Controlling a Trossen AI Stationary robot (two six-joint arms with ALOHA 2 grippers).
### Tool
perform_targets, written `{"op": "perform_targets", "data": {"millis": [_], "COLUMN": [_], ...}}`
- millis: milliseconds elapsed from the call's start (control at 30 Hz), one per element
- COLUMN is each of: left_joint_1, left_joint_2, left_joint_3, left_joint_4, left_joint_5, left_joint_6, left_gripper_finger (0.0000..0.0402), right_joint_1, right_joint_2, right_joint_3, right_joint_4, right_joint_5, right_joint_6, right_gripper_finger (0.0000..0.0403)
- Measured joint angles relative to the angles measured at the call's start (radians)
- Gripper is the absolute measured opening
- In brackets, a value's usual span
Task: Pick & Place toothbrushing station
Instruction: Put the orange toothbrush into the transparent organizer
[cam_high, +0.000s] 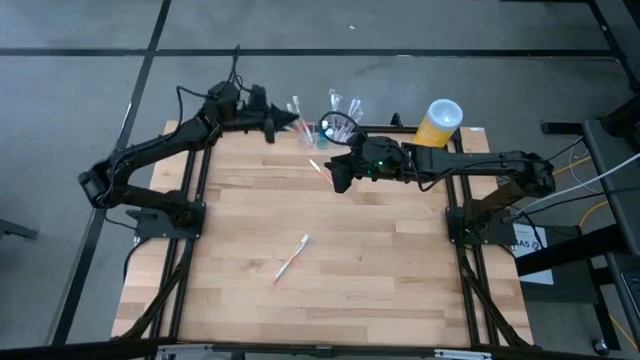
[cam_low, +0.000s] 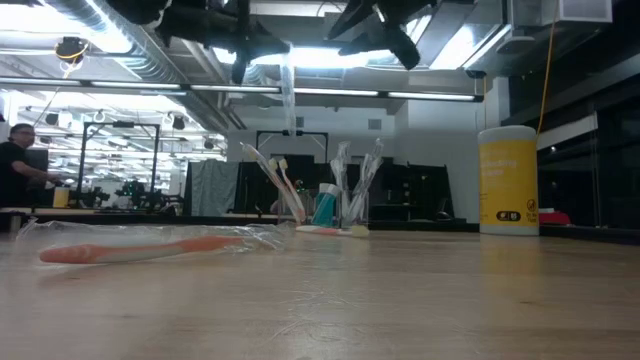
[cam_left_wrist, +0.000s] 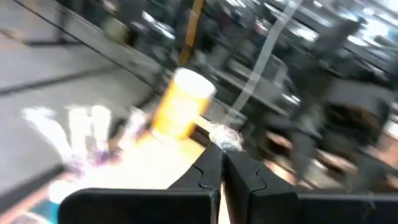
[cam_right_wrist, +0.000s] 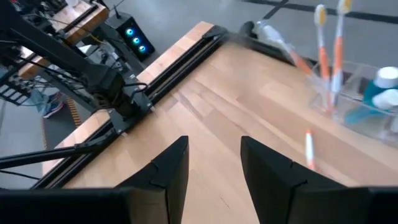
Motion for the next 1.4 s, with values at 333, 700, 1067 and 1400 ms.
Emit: {"op": "perform_targets", "data": {"millis": [333, 700, 1067, 1400], "left_joint_1": [-0.369, -0.721, -1.268, -1.601], "left_joint_2": [-0.109, -0.21, -0.174, 0.201], "left_joint_3": [0.001, 0.0, 0.0, 0.0], "left_joint_4": [-0.388, -0.399, -0.172, 0.197], "left_joint_5": [-0.002, -0.092, -0.385, -0.559], "left_joint_6": [-0.05, -0.207, -0.524, -0.874], "left_gripper_finger": [0.0001, 0.0001, 0.0001, 0.0009], "right_joint_1": [0.021, 0.031, 0.156, 0.293], "right_joint_2": [-0.081, -0.108, -0.108, -0.107], "right_joint_3": [0.0, 0.0, 0.0, 0.0], "right_joint_4": [-0.094, -0.107, -0.107, -0.108], "right_joint_5": [0.112, 0.125, 0.097, 0.066], "right_joint_6": [0.0, -0.004, 0.028, -0.002], "right_gripper_finger": [0.0148, 0.0148, 0.0148, 0.0148]}}
